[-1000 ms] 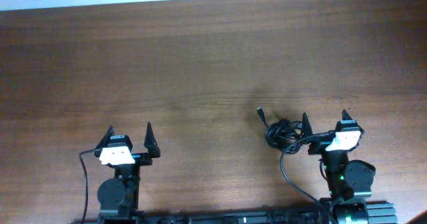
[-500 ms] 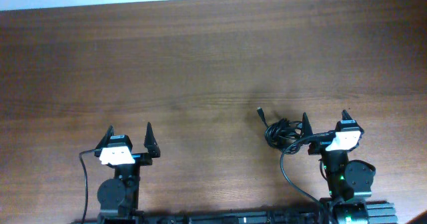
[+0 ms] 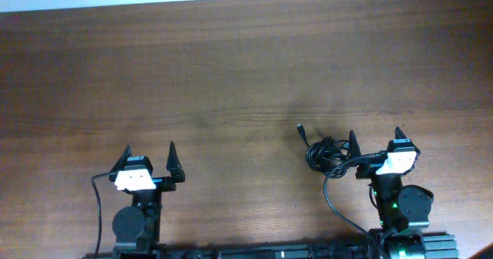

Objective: Untangle cables

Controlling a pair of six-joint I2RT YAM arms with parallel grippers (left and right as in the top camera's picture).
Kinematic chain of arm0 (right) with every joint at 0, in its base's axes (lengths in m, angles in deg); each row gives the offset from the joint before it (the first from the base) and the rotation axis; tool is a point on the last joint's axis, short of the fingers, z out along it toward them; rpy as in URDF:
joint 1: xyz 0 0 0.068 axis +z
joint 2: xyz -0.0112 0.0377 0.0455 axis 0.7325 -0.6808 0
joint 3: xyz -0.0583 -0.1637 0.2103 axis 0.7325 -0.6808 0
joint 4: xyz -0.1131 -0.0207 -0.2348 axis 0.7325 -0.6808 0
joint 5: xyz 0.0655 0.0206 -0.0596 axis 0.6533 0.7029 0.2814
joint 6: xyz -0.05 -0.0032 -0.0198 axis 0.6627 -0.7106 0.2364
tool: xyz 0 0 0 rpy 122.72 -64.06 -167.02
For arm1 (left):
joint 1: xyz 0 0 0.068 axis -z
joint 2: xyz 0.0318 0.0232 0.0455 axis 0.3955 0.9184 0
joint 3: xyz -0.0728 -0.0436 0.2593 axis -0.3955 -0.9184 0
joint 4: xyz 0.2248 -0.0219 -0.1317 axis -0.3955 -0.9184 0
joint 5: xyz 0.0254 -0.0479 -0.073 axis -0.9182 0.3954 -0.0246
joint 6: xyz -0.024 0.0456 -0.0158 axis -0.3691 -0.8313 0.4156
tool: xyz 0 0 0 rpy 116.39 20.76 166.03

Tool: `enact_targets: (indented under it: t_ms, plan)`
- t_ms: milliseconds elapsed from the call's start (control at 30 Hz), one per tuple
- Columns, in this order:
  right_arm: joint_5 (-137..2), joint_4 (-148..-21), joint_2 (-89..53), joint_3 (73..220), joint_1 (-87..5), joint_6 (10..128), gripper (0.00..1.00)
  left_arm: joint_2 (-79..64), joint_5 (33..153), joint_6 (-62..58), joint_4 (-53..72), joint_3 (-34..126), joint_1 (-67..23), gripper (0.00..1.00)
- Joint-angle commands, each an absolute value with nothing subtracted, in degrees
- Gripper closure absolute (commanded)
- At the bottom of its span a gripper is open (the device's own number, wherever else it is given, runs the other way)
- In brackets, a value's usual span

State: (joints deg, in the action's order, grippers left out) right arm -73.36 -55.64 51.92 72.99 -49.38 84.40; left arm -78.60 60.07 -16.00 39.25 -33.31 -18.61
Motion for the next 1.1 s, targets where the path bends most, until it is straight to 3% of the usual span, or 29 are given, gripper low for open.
enact_targets:
  t_ms: [0,1067]
  plan:
    - [-74.1,-56.1,52.5,72.7,-49.8,84.4,0.01,-78.8,60.0,-16.9,39.0,-33.4,-19.0,0.01]
    - [-74.1,-56.1,52.5,72.7,-49.8,84.4,0.01,-78.8,60.0,-17.0,29.9,-24.8,-19.0,0.01]
